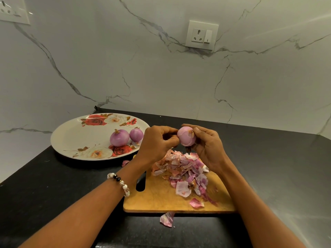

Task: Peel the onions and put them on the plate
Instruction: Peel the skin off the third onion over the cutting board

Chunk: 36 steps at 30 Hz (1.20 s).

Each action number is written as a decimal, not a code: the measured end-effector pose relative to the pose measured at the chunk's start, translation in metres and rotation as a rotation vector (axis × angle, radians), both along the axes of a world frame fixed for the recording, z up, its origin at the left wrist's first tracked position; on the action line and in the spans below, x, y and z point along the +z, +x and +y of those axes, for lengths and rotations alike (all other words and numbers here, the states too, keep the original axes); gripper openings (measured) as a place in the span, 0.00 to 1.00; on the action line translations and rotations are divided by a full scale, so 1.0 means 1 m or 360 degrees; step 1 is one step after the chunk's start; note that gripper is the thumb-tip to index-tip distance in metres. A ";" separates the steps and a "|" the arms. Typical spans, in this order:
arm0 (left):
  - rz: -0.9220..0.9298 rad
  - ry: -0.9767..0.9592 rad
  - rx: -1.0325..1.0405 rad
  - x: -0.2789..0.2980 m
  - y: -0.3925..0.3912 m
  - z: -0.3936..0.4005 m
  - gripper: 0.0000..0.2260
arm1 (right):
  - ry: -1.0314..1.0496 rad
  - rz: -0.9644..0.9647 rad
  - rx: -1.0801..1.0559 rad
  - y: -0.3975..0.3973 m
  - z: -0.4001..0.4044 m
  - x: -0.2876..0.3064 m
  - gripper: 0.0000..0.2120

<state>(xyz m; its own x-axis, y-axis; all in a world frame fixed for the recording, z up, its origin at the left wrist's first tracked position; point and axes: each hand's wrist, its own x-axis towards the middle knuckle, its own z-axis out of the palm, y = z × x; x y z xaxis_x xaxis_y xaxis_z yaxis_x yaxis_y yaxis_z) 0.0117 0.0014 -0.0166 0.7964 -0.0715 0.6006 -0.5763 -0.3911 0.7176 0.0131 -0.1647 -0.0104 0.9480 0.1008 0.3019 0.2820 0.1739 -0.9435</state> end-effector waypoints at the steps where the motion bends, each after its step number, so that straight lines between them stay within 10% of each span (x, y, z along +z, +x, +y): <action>1: -0.0053 0.0038 0.0037 0.000 -0.001 -0.001 0.11 | -0.0008 -0.0001 0.0003 0.000 0.000 -0.001 0.15; 18: 0.0023 -0.0056 0.0178 0.002 0.002 -0.002 0.05 | 0.0527 0.0219 -0.0028 -0.001 -0.003 0.006 0.12; 36: -0.0220 0.0041 -0.0025 0.008 -0.003 0.001 0.14 | -0.0140 -0.0068 -0.0060 0.005 -0.002 -0.005 0.13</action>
<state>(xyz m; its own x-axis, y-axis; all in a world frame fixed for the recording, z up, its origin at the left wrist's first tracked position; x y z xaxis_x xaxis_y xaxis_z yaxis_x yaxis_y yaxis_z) 0.0083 0.0022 -0.0083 0.7048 -0.1003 0.7023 -0.6752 -0.3986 0.6206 0.0181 -0.1664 -0.0156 0.9380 0.0934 0.3339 0.3273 0.0795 -0.9416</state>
